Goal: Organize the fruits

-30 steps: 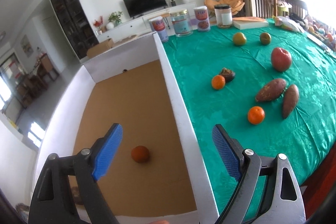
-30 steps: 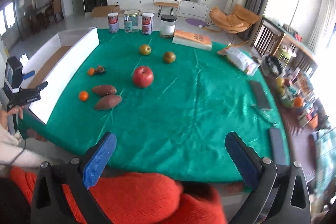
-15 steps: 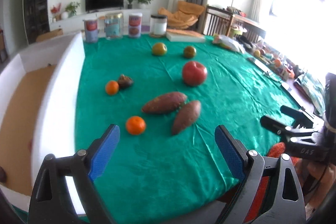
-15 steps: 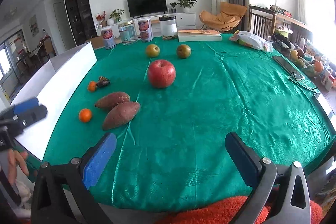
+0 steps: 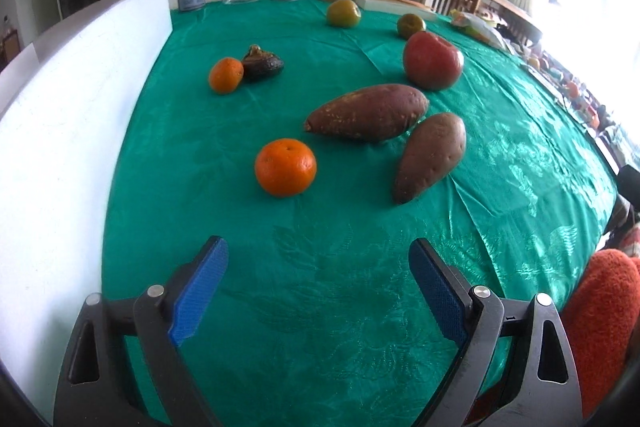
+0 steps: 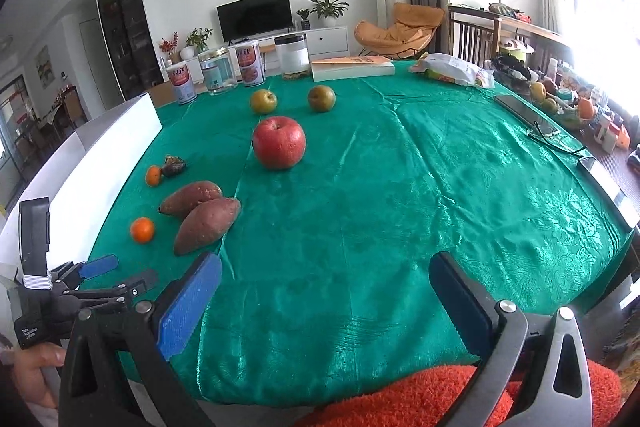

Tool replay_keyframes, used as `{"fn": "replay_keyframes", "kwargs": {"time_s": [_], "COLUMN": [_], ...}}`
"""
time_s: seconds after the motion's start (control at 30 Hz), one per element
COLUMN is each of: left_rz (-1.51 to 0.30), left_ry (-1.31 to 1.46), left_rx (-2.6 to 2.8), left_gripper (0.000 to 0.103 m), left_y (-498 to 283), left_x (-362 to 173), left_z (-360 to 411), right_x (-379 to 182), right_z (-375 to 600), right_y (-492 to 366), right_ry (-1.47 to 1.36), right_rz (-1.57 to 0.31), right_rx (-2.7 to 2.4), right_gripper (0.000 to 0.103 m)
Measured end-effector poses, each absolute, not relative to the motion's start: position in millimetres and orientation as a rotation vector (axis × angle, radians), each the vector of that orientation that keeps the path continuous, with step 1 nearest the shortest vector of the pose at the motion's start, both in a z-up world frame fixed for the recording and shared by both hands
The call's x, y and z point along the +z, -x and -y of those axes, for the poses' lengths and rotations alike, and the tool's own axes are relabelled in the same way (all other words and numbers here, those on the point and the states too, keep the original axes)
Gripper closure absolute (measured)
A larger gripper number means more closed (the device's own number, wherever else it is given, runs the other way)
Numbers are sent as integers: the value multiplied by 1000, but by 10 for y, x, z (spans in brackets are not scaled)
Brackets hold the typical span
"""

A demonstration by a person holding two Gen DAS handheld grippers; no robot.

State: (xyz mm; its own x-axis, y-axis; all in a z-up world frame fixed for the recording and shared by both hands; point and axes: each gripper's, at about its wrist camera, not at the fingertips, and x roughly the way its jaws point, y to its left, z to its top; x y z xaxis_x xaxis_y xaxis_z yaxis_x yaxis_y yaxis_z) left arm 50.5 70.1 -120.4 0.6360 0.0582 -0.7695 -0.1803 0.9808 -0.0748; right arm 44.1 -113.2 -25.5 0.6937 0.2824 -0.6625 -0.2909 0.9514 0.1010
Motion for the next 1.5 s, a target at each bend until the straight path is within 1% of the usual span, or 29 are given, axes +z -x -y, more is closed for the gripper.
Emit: {"fn": "replay_keyframes", "kwargs": {"time_s": [0.1,0.27,0.37,0.43,0.47,0.5,0.53,0.57,0.6,0.73,0.83,0.9,0.97,1.0,1.13,1.3,1.4,1.5], "left_rz": [-878,-861,-851,-845,-842,-839,-837,-838,-838,-837,-834,-833,-833,-833,-831,-828,-829,-830], "left_ry": [89,68,66,66,67,67,67,67,66,67,68,69,68,68,66,67,67,66], "left_rx": [148,157,159,163,165,166,165,164,164,164,166,169,169,168,163,167,170,167], "left_gripper": [10,5,2,2,2,2,2,2,2,2,2,2,2,2,2,2,2,2], "left_y": [-520,-501,-503,-497,-493,-490,-486,-486,-485,-483,-485,-489,-489,-489,-485,-484,-489,-486], "left_x": [-1253,-1279,-1290,-1291,-1289,-1290,-1290,-1291,-1292,-1291,-1291,-1292,-1291,-1291,-1289,-1292,-1294,-1294], "left_z": [-677,-701,-716,-715,-711,-709,-709,-709,-707,-704,-703,-700,-698,-698,-695,-687,-686,-683], "right_x": [-298,-377,-412,-436,-454,-489,-521,-570,-630,-819,-878,-870,-863,-863,-815,-751,-719,-748], "right_z": [1142,1154,993,778,643,512,398,300,206,-40,-170,-222,-265,-255,21,549,791,958], "right_y": [-493,-577,-712,-824,-889,-946,-1019,-1093,-1168,-1339,-1378,-1399,-1406,-1411,-1428,-1670,-1872,-1949], "right_ry": [1,-21,27,39,48,54,46,29,19,-68,-61,-32,23,24,1,60,70,32], "right_rz": [-768,-829,-929,-1000,-1028,-1047,-1062,-1074,-1091,-1138,-1142,-1128,-1128,-1132,-1167,-1167,-1104,-1065], "right_rx": [331,335,374,463,511,540,564,584,592,626,605,586,569,578,571,465,418,404], "right_gripper": [0,0,0,1,3,9,26,41,44,45,44,45,54,55,56,56,56,52]}}
